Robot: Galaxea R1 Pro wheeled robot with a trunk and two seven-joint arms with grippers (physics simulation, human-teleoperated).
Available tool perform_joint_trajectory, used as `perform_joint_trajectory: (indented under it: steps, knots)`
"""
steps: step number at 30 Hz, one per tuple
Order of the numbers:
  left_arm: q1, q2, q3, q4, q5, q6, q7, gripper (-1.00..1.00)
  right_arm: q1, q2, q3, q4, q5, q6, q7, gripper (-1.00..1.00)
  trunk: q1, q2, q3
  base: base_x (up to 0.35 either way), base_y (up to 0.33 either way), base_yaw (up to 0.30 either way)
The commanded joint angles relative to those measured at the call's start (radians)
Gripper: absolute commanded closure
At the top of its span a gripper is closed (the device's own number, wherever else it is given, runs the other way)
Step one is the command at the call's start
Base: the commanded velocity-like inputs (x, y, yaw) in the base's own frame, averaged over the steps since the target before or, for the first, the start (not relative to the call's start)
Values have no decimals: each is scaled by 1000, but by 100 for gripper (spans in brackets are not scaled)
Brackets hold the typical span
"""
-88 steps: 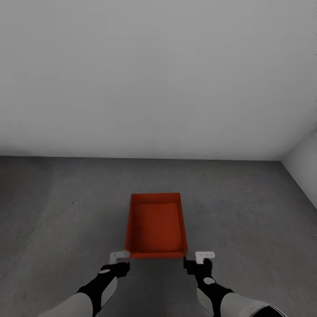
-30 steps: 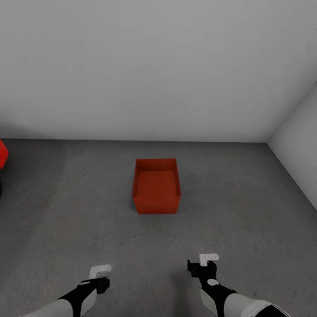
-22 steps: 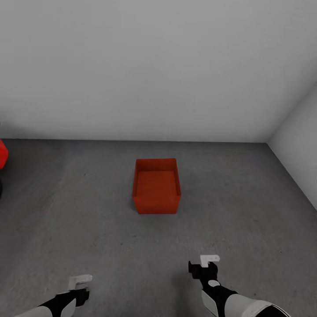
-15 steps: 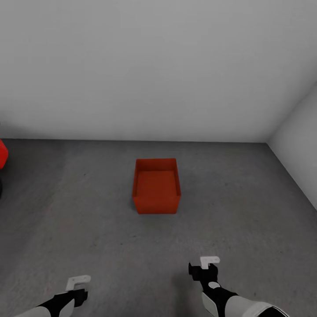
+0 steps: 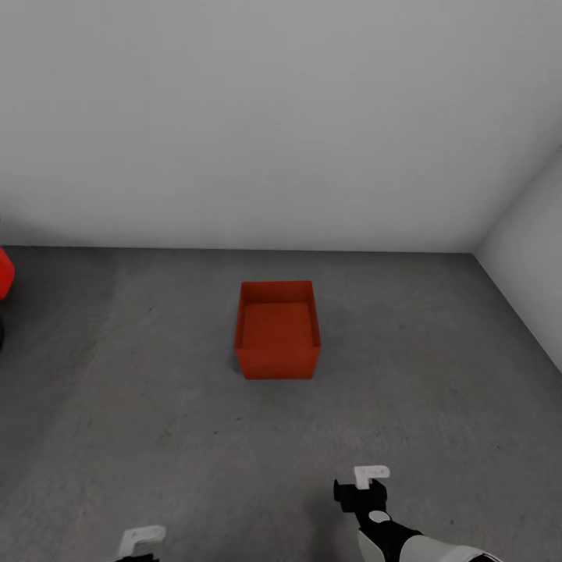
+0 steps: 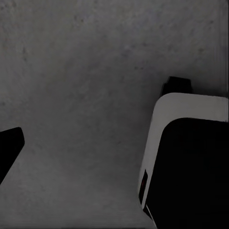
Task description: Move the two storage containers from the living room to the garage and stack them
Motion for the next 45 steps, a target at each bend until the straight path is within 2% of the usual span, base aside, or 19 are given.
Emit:
perform_joint_trajectory:
  steps: [1,4,8,9,11,13,15,20,25,28,31,35,37,42,45]
  knots:
    - [0,-7,0,0,10,2,1,-100,-1,1,8,3,-7,-5,-2,-100,0,-1,-1,0,0,0]
    - [2,-32,0,0,11,2,1,-100,-1,1,9,3,-7,-5,-2,-100,0,-1,-1,0,0,0]
    - [2,-43,0,0,11,3,1,-100,1,0,9,4,-7,-4,-1,-100,0,-1,-1,0,0,0]
    - [3,-46,0,0,11,3,2,-100,17,-5,9,4,-7,6,-2,-100,0,-1,-1,0,0,0]
    - [4,-48,0,0,11,4,2,-100,70,-34,11,3,-2,31,-1,-100,0,-1,-1,0,0,0]
    - [9,-50,0,0,11,3,2,-100,153,-65,11,3,5,53,0,-100,0,-1,-1,0,0,0]
    - [19,-49,0,0,11,3,3,-100,205,-79,11,3,9,67,0,-100,0,-1,-1,0,0,0]
    - [50,-45,0,0,12,1,3,-100,233,-99,10,3,10,79,1,-100,0,-1,-1,0,0,0]
    - [90,-39,0,-1,24,0,3,-100,277,-103,10,3,10,82,4,-100,0,-1,-1,0,0,0]
    - [111,-35,0,-1,53,-1,3,-100,327,-103,10,3,9,82,6,-100,0,-1,-1,0,0,0]
    - [133,-30,0,0,104,-1,3,-100,389,-100,8,3,4,81,8,-100,0,-1,-1,0,0,0]
    - [154,-21,0,0,136,-1,3,-100,446,-94,5,3,0,75,22,-100,0,-1,-1,0,0,0]
    - [171,-19,0,0,143,-1,2,-100,472,-91,4,3,-3,71,37,-100,0,-1,-1,0,0,0]
    - [194,-4,0,-1,147,-1,1,-100,488,-88,1,3,-8,68,48,-100,0,-1,0,0,0,0]
    - [196,0,0,-2,145,-3,1,-100,489,-88,0,4,-43,68,49,-100,0,-1,4,0,0,0]
